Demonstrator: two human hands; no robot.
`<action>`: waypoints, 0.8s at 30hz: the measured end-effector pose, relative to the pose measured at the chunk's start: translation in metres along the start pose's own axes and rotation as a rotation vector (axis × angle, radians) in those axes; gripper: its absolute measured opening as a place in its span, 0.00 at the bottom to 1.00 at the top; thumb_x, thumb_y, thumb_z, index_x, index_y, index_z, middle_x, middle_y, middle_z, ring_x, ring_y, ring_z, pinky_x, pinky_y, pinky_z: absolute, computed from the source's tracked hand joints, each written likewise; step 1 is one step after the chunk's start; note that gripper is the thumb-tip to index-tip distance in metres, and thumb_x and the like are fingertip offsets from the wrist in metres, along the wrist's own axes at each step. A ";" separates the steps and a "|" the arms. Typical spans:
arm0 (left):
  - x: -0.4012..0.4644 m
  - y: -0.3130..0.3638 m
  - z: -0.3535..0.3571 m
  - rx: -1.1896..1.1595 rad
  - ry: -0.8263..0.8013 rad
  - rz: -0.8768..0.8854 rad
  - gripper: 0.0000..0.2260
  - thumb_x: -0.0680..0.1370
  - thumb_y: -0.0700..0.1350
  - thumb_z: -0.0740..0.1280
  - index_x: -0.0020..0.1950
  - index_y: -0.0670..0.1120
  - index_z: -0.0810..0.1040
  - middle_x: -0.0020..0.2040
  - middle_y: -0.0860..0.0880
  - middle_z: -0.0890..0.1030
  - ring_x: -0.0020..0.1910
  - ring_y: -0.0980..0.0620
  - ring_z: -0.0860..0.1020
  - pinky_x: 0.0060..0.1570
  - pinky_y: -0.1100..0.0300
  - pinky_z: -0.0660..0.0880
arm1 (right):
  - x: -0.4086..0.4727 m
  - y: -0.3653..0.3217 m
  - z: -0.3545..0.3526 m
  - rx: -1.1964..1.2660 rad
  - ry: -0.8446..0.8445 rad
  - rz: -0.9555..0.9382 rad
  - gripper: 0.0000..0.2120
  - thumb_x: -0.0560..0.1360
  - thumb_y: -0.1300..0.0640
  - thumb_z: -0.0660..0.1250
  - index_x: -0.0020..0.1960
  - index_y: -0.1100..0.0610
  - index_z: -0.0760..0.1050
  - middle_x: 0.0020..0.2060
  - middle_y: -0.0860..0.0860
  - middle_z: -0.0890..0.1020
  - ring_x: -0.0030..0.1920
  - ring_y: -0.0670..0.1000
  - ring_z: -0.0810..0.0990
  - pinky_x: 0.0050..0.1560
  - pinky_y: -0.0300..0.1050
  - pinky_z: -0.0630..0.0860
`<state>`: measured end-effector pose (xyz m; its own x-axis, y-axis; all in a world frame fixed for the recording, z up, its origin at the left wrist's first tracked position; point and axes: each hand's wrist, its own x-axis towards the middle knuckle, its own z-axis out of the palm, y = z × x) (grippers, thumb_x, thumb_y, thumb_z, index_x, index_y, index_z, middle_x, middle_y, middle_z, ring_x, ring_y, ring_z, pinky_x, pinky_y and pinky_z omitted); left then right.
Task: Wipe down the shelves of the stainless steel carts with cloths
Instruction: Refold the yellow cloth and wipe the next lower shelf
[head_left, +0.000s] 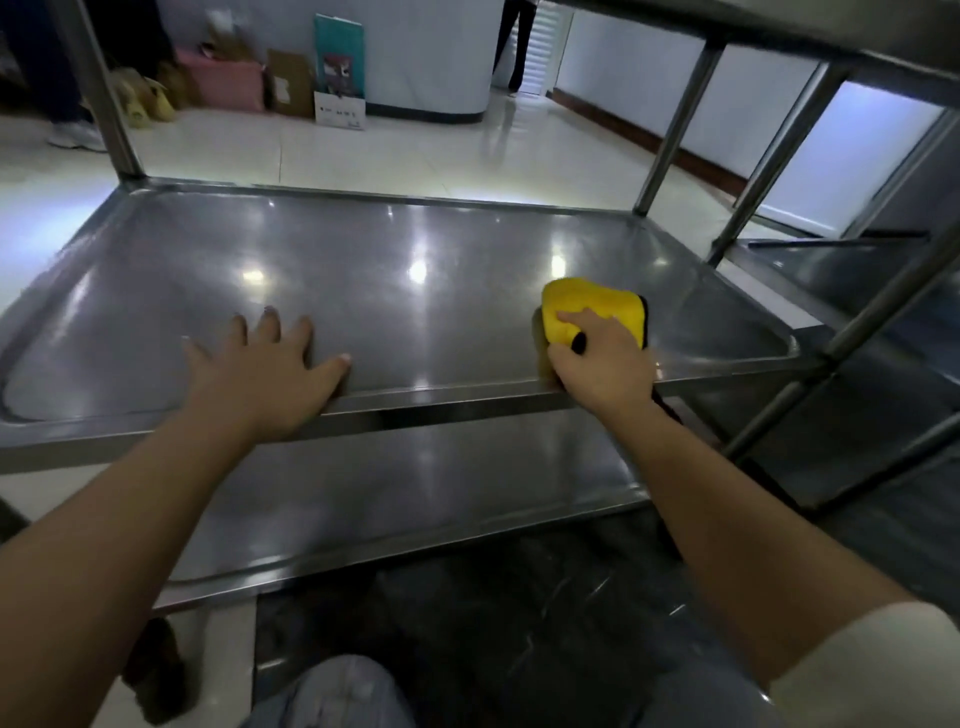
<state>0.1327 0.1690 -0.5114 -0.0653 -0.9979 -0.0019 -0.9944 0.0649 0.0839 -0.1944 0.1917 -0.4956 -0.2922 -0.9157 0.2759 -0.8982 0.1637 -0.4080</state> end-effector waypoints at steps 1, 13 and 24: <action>0.003 -0.003 -0.001 0.007 0.007 -0.014 0.32 0.74 0.70 0.45 0.70 0.52 0.61 0.76 0.45 0.60 0.74 0.38 0.57 0.67 0.30 0.56 | 0.002 -0.004 0.002 0.002 -0.010 -0.011 0.20 0.72 0.45 0.61 0.65 0.40 0.71 0.62 0.50 0.77 0.68 0.55 0.69 0.66 0.64 0.64; -0.002 -0.001 -0.019 -0.125 0.322 0.025 0.21 0.79 0.57 0.55 0.45 0.43 0.78 0.46 0.43 0.79 0.46 0.41 0.76 0.48 0.51 0.75 | -0.017 -0.038 -0.047 0.470 -0.133 -0.141 0.13 0.67 0.56 0.62 0.44 0.59 0.82 0.26 0.47 0.77 0.30 0.44 0.74 0.33 0.39 0.74; -0.039 0.034 -0.006 -0.318 0.520 0.671 0.17 0.78 0.52 0.57 0.48 0.46 0.83 0.44 0.48 0.83 0.43 0.45 0.80 0.41 0.54 0.74 | -0.026 0.069 -0.097 0.438 -0.152 -0.035 0.09 0.73 0.60 0.62 0.36 0.61 0.76 0.29 0.55 0.74 0.31 0.47 0.72 0.39 0.45 0.71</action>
<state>0.1017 0.2104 -0.5029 -0.4999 -0.6334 0.5907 -0.6858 0.7060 0.1767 -0.2809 0.2626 -0.4471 -0.1831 -0.9667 0.1789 -0.6736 -0.0092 -0.7390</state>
